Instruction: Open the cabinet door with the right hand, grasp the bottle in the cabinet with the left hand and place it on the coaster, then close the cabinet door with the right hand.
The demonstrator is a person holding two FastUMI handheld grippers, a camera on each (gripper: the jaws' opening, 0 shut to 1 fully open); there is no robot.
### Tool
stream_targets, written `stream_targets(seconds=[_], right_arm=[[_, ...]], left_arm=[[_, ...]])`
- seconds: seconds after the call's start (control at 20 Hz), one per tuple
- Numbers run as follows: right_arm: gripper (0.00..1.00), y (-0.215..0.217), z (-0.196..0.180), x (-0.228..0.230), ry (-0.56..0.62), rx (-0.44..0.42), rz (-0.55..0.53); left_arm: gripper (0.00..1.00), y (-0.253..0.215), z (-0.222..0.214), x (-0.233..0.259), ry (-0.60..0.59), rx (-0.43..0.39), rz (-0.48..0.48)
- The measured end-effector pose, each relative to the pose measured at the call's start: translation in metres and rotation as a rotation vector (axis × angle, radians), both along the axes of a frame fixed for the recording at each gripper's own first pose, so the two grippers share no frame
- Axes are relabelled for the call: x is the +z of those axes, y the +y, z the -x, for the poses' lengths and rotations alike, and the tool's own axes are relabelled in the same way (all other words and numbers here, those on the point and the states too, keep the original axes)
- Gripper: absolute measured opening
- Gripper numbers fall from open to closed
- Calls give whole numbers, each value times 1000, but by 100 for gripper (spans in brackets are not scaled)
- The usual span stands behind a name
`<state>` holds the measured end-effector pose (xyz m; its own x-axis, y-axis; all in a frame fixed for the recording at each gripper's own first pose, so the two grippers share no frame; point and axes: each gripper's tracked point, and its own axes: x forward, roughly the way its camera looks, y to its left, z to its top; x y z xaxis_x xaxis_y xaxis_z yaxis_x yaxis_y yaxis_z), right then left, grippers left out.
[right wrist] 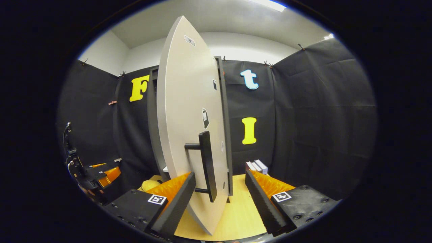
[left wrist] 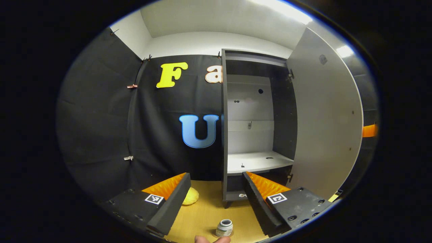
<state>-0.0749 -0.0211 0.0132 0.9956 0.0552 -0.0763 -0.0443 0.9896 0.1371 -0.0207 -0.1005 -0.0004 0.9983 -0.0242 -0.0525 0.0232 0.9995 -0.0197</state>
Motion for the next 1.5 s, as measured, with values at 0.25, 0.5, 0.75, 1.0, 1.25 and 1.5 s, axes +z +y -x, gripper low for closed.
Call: stream_targets(seconds=[0.25, 0.5, 0.75, 1.0, 1.25, 1.5], right_arm=[[98, 41, -15, -3, -8, 78, -41], [98, 75, -35, -5, -18, 136, -47], [98, 106, -43, 4, -38, 213, -51], [99, 112, -44, 5, -36, 242, -80], [98, 108, -43, 12, -55, 246, -82], [98, 88, -46, 8, -52, 202, -54]], left_arm=[[96, 12, 10, 0, 1, 27, -17], [95, 26, 16, 1, 1, 59, -27], [96, 30, 23, 1, 6, 76, -34], [95, 30, 26, 6, -3, 90, -42], [95, 28, 28, 7, 0, 96, -43], [96, 27, 30, 8, -2, 89, -45]])
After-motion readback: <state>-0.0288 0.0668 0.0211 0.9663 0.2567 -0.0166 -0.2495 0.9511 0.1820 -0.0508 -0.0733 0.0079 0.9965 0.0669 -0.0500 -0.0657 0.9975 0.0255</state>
